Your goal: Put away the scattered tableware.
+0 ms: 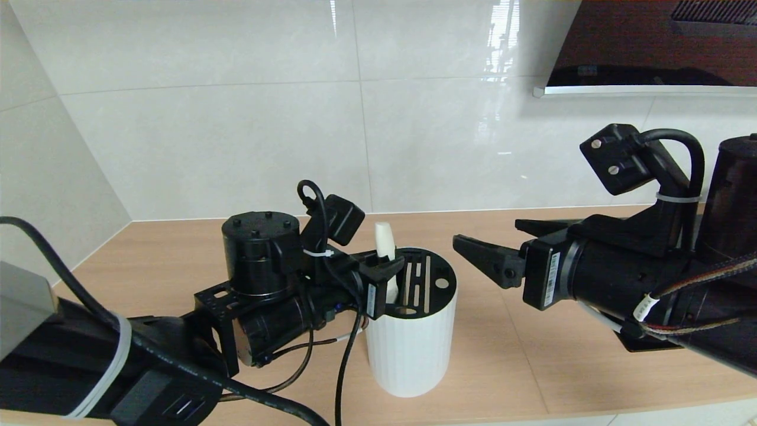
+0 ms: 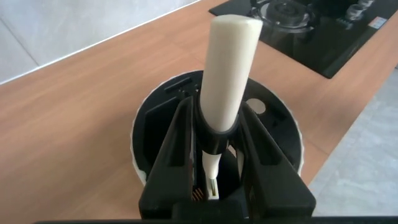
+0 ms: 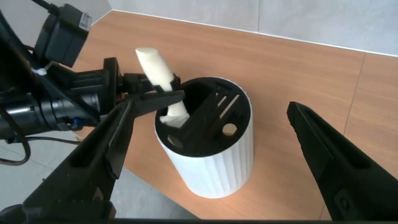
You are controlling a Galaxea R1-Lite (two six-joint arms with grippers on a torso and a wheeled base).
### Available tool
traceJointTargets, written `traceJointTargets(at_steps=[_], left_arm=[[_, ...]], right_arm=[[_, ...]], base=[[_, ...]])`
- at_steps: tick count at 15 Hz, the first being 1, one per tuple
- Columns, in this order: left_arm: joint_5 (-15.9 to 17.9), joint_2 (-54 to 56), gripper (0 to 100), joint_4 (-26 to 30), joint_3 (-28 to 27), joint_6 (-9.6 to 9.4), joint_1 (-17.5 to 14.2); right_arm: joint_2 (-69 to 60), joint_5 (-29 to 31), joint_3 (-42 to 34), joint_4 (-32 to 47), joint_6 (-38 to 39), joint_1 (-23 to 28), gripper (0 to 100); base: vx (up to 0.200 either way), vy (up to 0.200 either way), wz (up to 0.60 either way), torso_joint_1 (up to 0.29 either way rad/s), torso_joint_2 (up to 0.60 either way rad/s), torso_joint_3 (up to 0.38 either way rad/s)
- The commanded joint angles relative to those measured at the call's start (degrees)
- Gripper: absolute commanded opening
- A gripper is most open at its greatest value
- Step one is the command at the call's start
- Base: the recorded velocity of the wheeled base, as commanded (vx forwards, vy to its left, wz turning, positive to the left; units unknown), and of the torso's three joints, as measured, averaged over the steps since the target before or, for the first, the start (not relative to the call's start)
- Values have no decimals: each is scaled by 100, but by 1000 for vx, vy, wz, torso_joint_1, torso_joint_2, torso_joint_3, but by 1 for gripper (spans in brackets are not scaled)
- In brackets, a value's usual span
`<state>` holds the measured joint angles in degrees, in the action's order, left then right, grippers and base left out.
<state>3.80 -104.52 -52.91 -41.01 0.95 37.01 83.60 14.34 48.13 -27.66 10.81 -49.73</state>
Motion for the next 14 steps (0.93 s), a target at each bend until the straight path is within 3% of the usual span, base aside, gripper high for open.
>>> traceJointTargets(at_steps=[1, 8, 12, 14], left_arm=[[-11, 2, 100, -18, -39, 19, -1], [-20, 72, 100, -18, -65, 72, -1], [-749, 617, 100, -18, -320, 63, -89], [-758, 1065, 100, 8, -346, 63, -98]], right_arm=[[16, -1, 4, -3, 0, -2, 100], [16, -1, 4, -3, 0, -2, 100], [16, -1, 4, -3, 0, -2, 100], [7, -1, 12, -3, 9, -2, 100]], base=[[0, 0, 0, 0, 0, 0], [0, 0, 0, 0, 0, 0], [0, 0, 0, 0, 0, 0], [0, 0, 0, 0, 0, 0]])
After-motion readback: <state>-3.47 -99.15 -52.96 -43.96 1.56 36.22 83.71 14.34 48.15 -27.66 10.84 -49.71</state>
